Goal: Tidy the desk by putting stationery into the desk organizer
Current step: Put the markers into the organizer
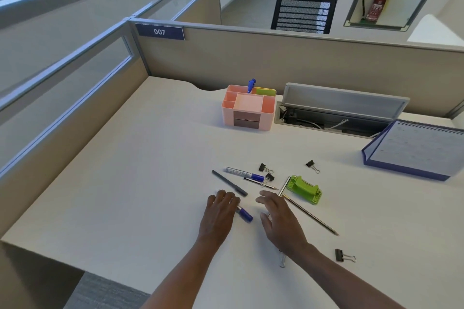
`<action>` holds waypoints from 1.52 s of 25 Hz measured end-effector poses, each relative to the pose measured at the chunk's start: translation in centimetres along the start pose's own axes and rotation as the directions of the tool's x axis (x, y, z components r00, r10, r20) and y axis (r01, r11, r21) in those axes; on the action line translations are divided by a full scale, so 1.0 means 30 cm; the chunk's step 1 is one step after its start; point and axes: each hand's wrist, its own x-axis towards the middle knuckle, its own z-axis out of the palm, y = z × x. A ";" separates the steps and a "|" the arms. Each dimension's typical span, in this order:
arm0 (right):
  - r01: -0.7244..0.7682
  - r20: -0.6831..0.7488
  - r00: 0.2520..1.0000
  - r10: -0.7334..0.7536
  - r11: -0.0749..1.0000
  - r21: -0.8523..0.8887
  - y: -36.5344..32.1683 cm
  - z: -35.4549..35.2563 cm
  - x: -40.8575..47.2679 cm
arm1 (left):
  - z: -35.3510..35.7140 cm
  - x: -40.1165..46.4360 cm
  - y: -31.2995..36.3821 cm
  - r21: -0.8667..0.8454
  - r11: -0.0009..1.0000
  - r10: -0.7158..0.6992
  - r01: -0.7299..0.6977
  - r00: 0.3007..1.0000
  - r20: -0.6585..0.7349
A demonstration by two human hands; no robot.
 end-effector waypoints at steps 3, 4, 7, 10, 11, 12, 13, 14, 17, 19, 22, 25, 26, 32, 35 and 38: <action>0.003 -0.001 1.000 -0.003 1.000 0.004 -0.003 0.006 0.004 | -0.004 0.004 0.006 0.009 1.000 -0.029 0.029 1.000 0.009; 0.006 -0.002 1.000 -0.006 1.000 0.009 -0.004 0.008 0.007 | -0.007 0.002 0.009 0.009 1.000 -0.028 0.028 1.000 0.003; 0.036 0.000 0.999 -0.036 0.999 0.024 -0.005 0.011 0.023 | -0.019 -0.006 0.014 -0.031 0.999 -0.037 0.035 0.998 -0.045; 0.078 -0.011 0.997 -0.077 0.995 0.063 -0.020 0.001 0.056 | -0.032 0.007 0.013 -0.081 0.995 -0.068 0.060 0.993 -0.096; 0.078 -0.027 0.997 -0.076 0.993 0.086 -0.028 -0.006 0.071 | -0.038 0.018 0.014 -0.106 0.992 -0.075 0.064 0.991 -0.110; 0.069 -0.051 0.997 -0.064 0.991 0.114 -0.035 -0.015 0.088 | -0.044 0.032 0.016 -0.135 0.989 -0.080 0.063 0.989 -0.123; 0.061 -0.081 0.995 -0.050 0.988 0.142 -0.042 -0.026 0.106 | -0.051 0.046 0.019 -0.165 0.985 -0.083 0.060 0.987 -0.137; 0.059 -0.113 0.993 -0.040 0.984 0.167 -0.048 -0.038 0.126 | -0.055 0.060 0.019 -0.198 0.979 -0.087 0.057 0.985 -0.148; 0.074 -0.198 0.980 -0.028 0.970 0.232 -0.065 -0.074 0.200 | -0.070 0.106 0.014 -0.328 0.944 -0.096 0.038 0.982 -0.162; 0.067 -0.228 0.974 -0.004 0.962 0.266 -0.077 -0.102 0.257 | -0.093 0.145 0.012 -0.408 0.913 -0.095 0.020 0.982 -0.164; 0.072 -0.248 0.969 -0.005 0.963 0.261 -0.085 -0.150 0.358 | -0.138 0.219 -0.009 -0.497 0.868 -0.122 -0.006 0.967 -0.225; 0.099 -0.291 0.956 -0.034 0.972 0.211 -0.095 -0.210 0.481 | -0.179 0.318 -0.059 -0.509 0.860 -0.197 0.040 0.946 -0.259; 0.100 -0.309 0.950 -0.036 0.976 0.193 -0.098 -0.231 0.529 | -0.192 0.357 -0.078 -0.502 0.863 -0.214 0.063 0.945 -0.249; 0.075 -0.388 0.921 -0.030 0.992 0.101 -0.063 -0.326 0.809 | -0.244 0.558 -0.161 -0.381 0.917 -0.191 0.122 0.970 -0.150; 0.066 -0.428 0.903 -0.033 0.996 0.064 -0.035 -0.364 0.949 | -0.238 0.650 -0.196 -0.296 0.947 -0.168 0.123 0.977 -0.134; 0.039 -0.445 0.895 -0.033 0.999 0.005 -0.011 -0.392 1.094 | -0.209 0.737 -0.226 -0.278 0.953 -0.155 0.120 0.982 -0.108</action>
